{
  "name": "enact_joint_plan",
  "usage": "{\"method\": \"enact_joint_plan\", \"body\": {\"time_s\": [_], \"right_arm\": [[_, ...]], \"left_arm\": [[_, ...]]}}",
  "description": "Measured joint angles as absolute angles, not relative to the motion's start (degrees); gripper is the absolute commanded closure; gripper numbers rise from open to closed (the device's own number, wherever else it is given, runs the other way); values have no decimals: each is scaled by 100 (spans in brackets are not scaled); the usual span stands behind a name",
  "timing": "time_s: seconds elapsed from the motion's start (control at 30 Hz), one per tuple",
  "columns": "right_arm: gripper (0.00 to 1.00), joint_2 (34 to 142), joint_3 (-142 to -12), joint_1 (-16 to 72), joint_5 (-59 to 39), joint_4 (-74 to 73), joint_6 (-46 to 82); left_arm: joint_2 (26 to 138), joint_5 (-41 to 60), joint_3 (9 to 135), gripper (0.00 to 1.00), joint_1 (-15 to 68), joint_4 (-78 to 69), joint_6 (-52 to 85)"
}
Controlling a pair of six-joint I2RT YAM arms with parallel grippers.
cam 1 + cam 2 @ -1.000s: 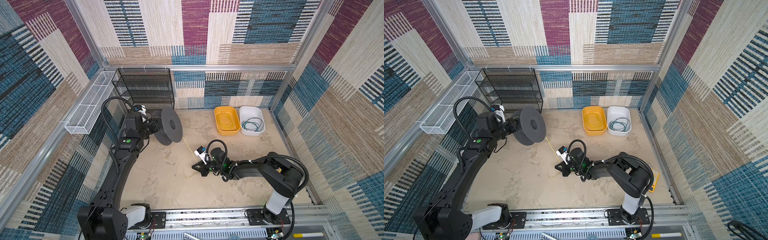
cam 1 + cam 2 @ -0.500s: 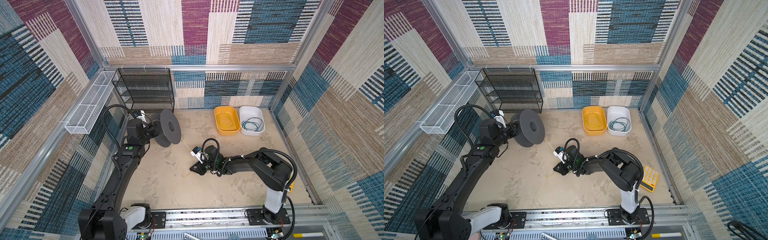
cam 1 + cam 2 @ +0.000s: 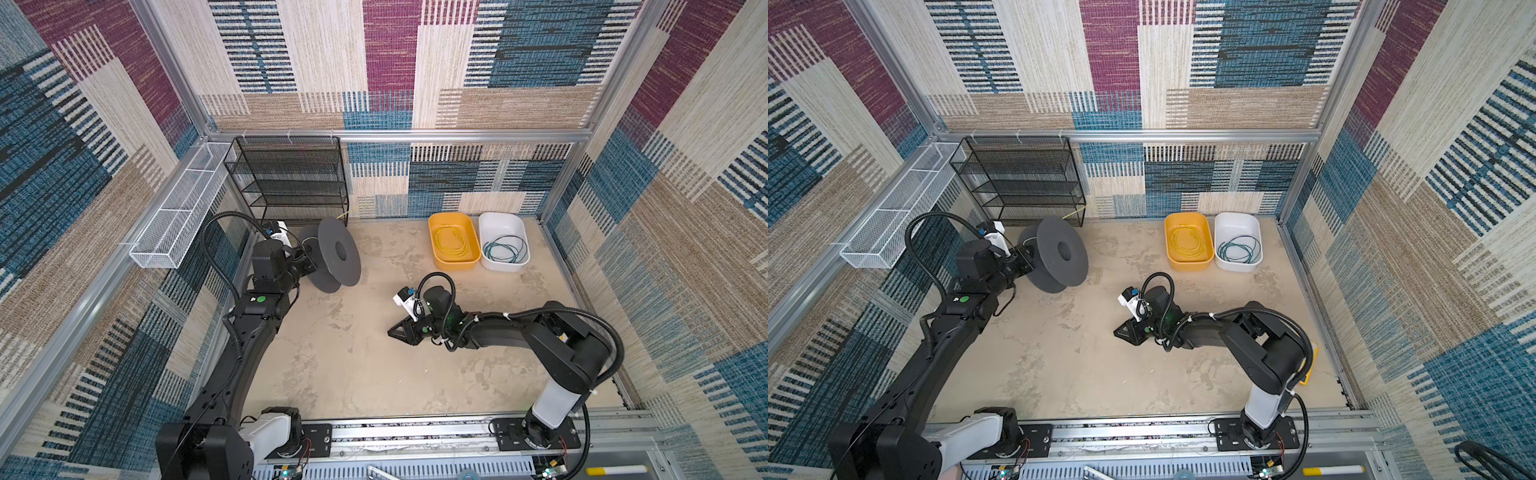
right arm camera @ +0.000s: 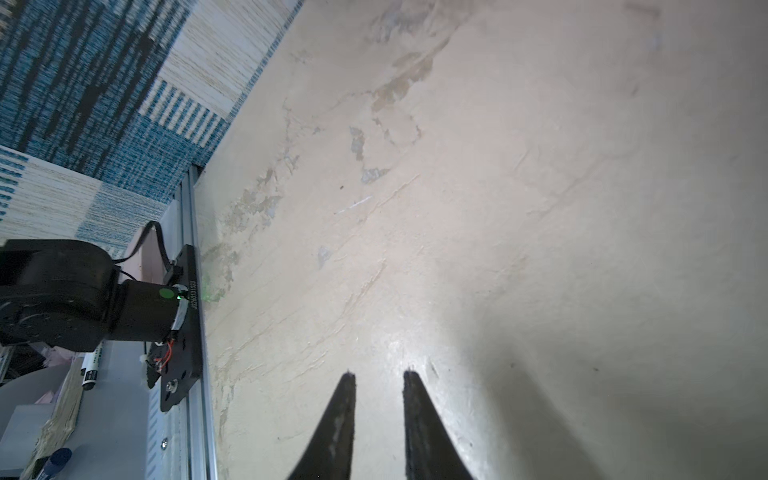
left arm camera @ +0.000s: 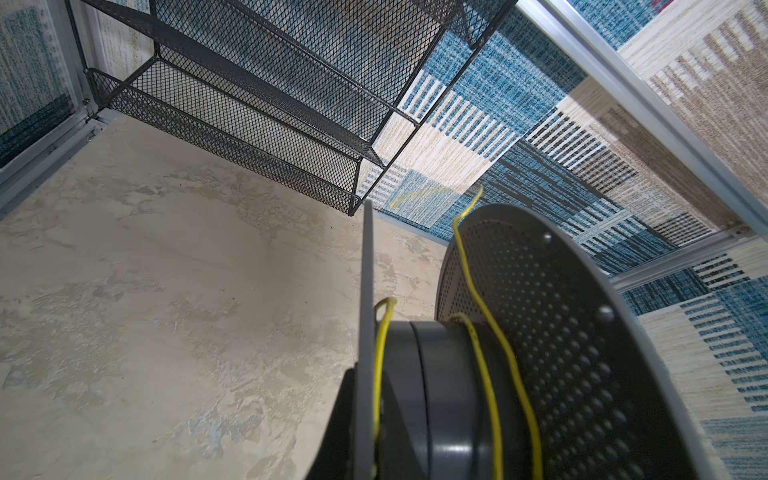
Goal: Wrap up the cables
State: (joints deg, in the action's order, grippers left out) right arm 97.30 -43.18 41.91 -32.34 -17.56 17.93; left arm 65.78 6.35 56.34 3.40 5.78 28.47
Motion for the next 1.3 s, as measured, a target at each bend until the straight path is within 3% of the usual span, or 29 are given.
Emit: {"method": "enact_joint_plan", "body": {"time_s": [0.23, 0.37, 0.63, 0.8, 1.3], "right_arm": [[59, 8099, -4440, 3798, -2255, -849, 1704], [44, 7540, -4786, 3651, -1529, -419, 1356], [36, 7037, -4947, 3601, -687, -152, 274], [15, 6464, -4259, 3599, -578, -489, -5], [17, 6053, -3291, 3157, -1031, -1872, 314]], "left_arm": [[6534, 945, 5970, 100, 423, 1201, 2637], [6156, 1111, 5977, 100, 574, 1896, 2355], [5583, 1500, 6233, 100, 692, 2792, 2193], [5426, 1911, 6519, 100, 727, 3199, 2239], [5085, 2600, 7207, 100, 851, 3795, 2473]]}}
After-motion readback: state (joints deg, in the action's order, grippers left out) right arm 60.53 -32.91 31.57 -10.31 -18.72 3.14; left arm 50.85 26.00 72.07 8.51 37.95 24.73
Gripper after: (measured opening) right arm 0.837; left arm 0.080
